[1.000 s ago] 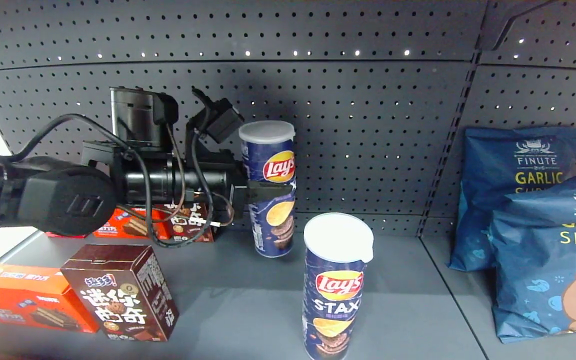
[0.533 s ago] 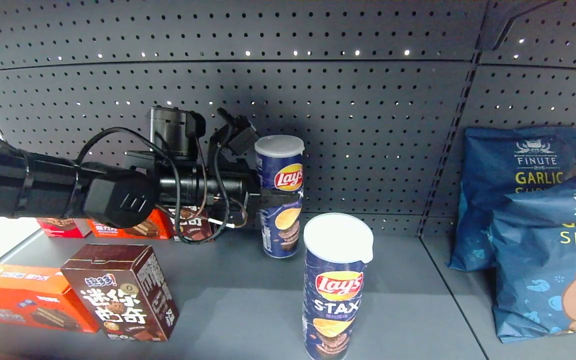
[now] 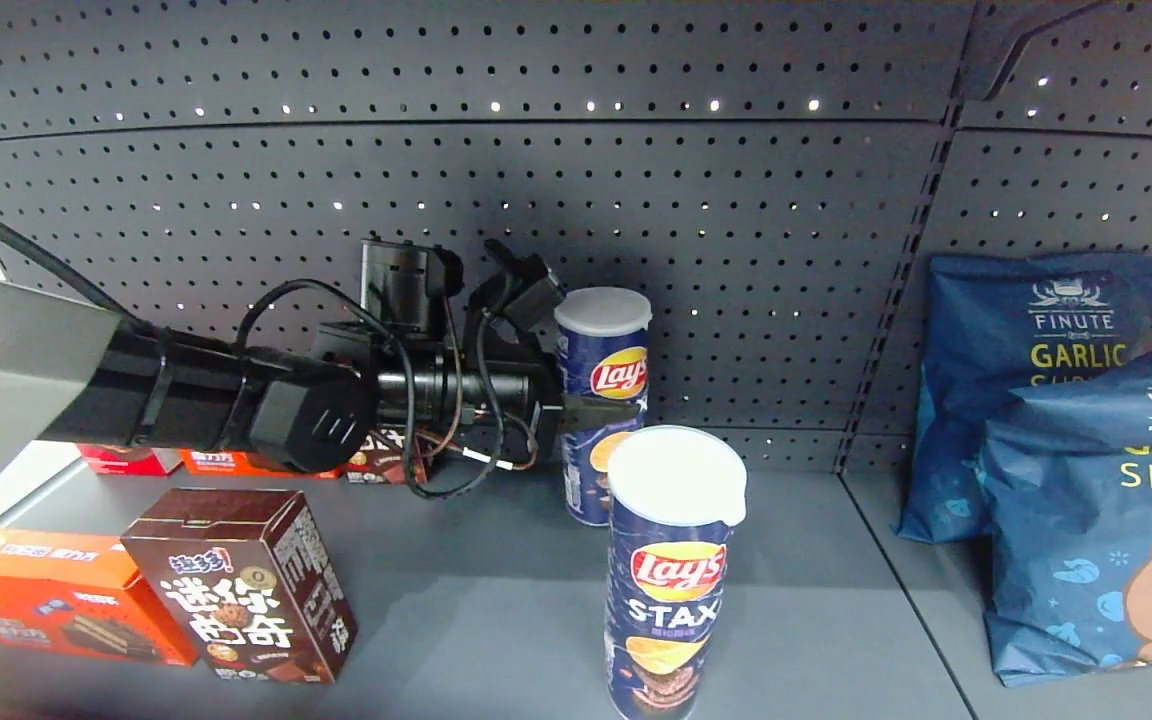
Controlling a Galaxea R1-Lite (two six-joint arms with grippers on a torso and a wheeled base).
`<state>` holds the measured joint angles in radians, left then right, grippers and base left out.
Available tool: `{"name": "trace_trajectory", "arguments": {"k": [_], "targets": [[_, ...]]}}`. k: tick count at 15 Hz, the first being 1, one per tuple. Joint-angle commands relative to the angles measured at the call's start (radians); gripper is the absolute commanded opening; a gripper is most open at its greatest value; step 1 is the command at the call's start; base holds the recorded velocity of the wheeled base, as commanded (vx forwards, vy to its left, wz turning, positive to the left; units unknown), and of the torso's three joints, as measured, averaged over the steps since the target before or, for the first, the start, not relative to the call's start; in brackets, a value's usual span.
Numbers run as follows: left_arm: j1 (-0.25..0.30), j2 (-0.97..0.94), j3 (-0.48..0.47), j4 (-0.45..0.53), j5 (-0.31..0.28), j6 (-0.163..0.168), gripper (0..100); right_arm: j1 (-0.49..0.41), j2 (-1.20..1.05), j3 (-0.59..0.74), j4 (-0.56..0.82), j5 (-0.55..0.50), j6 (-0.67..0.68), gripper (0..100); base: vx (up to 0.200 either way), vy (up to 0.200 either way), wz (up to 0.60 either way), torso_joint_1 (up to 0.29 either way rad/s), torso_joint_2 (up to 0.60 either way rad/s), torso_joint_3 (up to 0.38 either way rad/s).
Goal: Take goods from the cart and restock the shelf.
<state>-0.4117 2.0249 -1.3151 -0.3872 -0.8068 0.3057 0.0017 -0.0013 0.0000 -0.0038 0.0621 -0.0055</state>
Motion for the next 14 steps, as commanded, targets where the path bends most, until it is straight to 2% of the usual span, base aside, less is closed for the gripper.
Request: {"name": "trace_trajectory", "arguments": {"k": [1, 7, 14], "targets": [[-0.015, 0.034, -0.009, -0.015, 0.000, 0.000, 0, 0.001, 0.001, 0.000, -0.001, 0.001, -0.001, 100, 0.000, 0.000, 0.00, 0.000, 0.00, 0.000], [-0.024, 0.090, -0.076, -0.030, 0.001, -0.004, 0, 0.001, 0.001, 0.000, -0.001, 0.001, -0.001, 100, 0.000, 0.000, 0.00, 0.000, 0.00, 0.000], [-0.038, 0.140, -0.099, -0.064, 0.001, -0.008, 0, 0.001, 0.001, 0.000, -0.001, 0.001, -0.001, 100, 0.000, 0.000, 0.00, 0.000, 0.00, 0.000]]}}
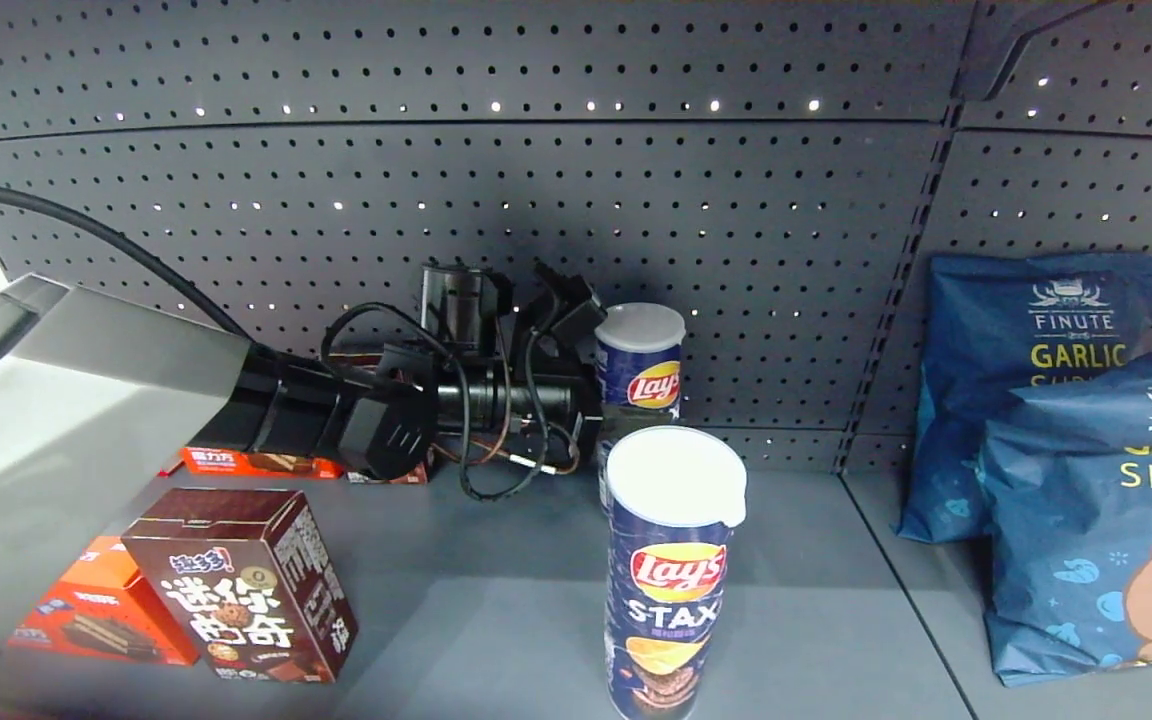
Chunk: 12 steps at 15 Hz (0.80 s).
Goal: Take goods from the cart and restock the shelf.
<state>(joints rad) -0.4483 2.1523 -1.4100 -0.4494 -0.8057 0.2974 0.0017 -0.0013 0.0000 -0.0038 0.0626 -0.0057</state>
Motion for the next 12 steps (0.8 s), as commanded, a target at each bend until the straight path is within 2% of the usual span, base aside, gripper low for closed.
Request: {"name": "trace_trajectory", "arguments": {"k": [1, 6, 7, 12], "targets": [[-0.001, 0.015, -0.007, -0.003, 0.000, 0.000, 0, 0.001, 0.001, 0.000, -0.001, 0.000, 0.000, 100, 0.000, 0.000, 0.00, 0.000, 0.00, 0.000], [-0.001, 0.031, -0.007, -0.028, 0.003, -0.001, 0, 0.001, 0.001, 0.000, -0.001, 0.000, -0.002, 100, 0.000, 0.000, 0.00, 0.000, 0.00, 0.000], [-0.003, 0.031, -0.004, -0.037, 0.003, -0.001, 100, 0.001, 0.001, 0.000, -0.001, 0.000, 0.000, 100, 0.000, 0.000, 0.00, 0.000, 0.00, 0.000], [-0.004, 0.024, 0.008, -0.045, 0.011, 0.000, 100, 0.001, 0.001, 0.000, -0.001, 0.000, 0.000, 100, 0.000, 0.000, 0.00, 0.000, 0.00, 0.000]]}}
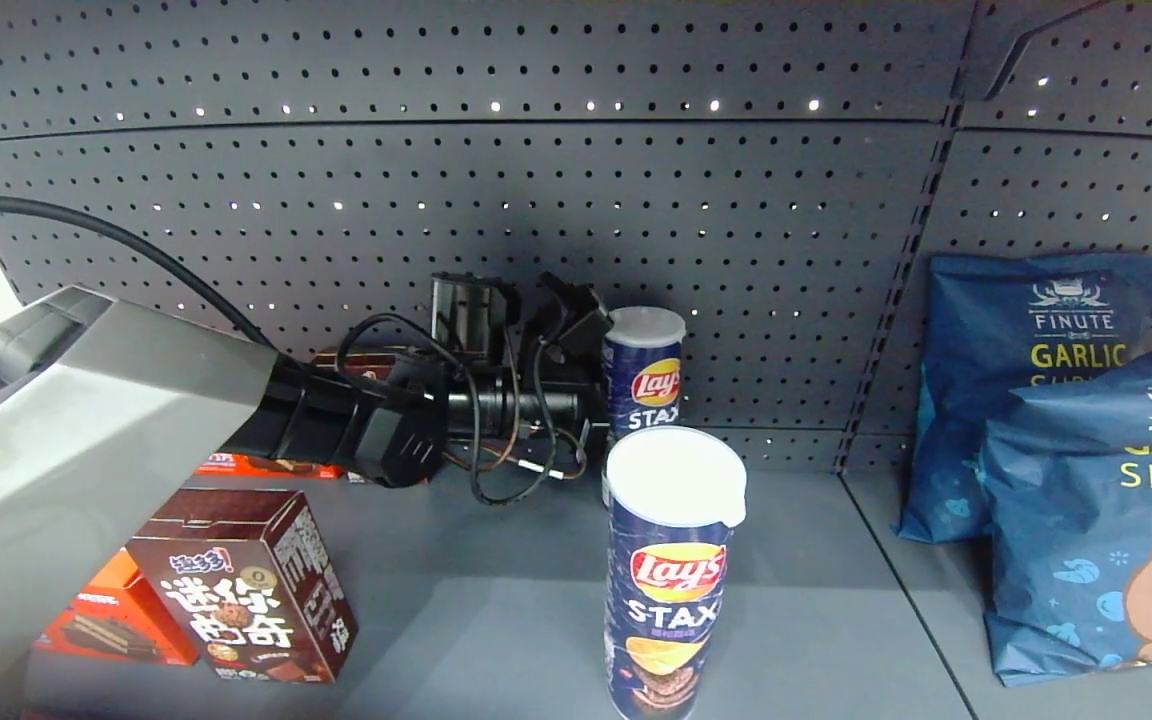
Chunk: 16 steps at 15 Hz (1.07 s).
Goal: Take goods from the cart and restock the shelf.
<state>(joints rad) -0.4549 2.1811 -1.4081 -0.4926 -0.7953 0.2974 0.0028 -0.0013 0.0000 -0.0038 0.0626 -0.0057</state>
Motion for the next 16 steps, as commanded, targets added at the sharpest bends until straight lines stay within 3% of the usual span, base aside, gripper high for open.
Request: {"name": "trace_trajectory", "arguments": {"k": [1, 7, 12, 16], "targets": [[0.007, -0.007, 0.021, -0.008, 0.002, 0.000, 100, 0.000, 0.001, 0.000, 0.001, 0.000, 0.000, 100, 0.000, 0.000, 0.00, 0.000, 0.00, 0.000], [0.058, -0.138, 0.178, -0.011, 0.057, 0.000, 100, -0.001, 0.001, 0.000, -0.001, 0.000, -0.002, 100, 0.000, 0.000, 0.00, 0.000, 0.00, 0.000], [0.065, -0.210, 0.291, -0.063, 0.219, -0.008, 100, -0.001, 0.001, 0.000, -0.001, 0.000, 0.000, 100, 0.000, 0.000, 0.00, 0.000, 0.00, 0.000], [0.056, -0.208, 0.299, -0.090, 0.260, -0.041, 100, -0.001, 0.001, 0.000, -0.001, 0.000, 0.000, 100, 0.000, 0.000, 0.00, 0.000, 0.00, 0.000]]}}
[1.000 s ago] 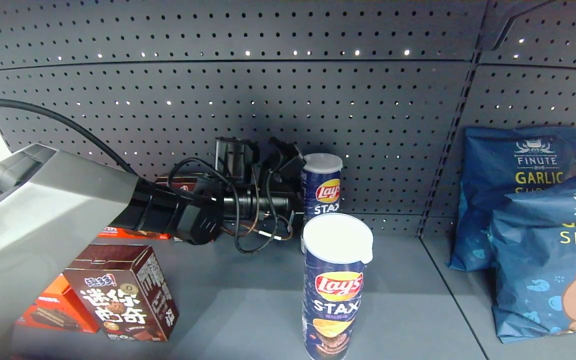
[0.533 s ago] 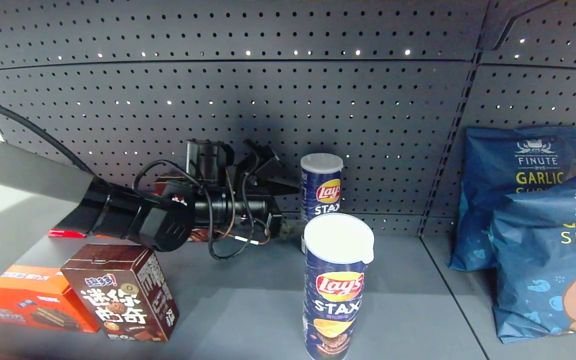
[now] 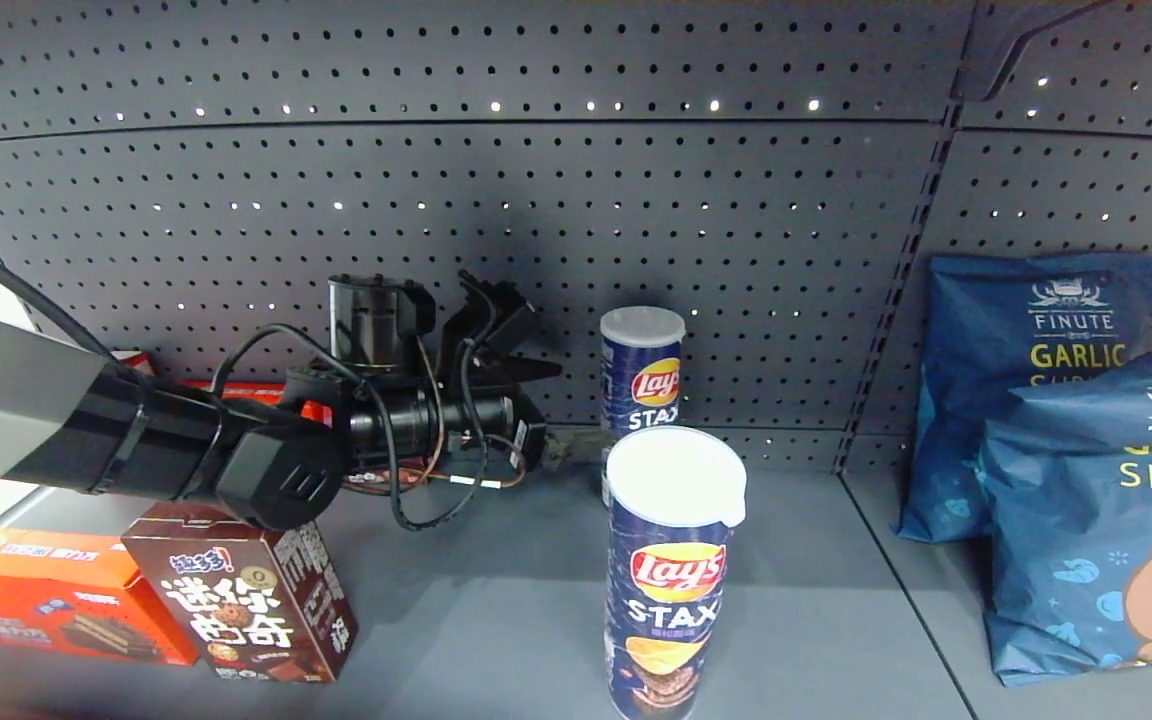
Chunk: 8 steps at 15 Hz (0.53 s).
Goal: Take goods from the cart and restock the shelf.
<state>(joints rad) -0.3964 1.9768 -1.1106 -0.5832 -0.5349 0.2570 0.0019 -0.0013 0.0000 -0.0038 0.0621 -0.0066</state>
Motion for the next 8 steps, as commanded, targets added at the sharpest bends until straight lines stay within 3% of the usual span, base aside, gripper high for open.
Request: {"name": "trace_trajectory", "arguments": {"k": [1, 8], "targets": [[-0.006, -0.004, 0.002, -0.004, 0.009, -0.001, 100, 0.001, 0.001, 0.000, -0.001, 0.001, 0.000, 100, 0.000, 0.000, 0.00, 0.000, 0.00, 0.000], [-0.002, 0.016, -0.008, -0.006, 0.089, -0.002, 100, 0.001, 0.001, 0.000, -0.001, 0.001, 0.000, 100, 0.000, 0.000, 0.00, 0.000, 0.00, 0.000]]}}
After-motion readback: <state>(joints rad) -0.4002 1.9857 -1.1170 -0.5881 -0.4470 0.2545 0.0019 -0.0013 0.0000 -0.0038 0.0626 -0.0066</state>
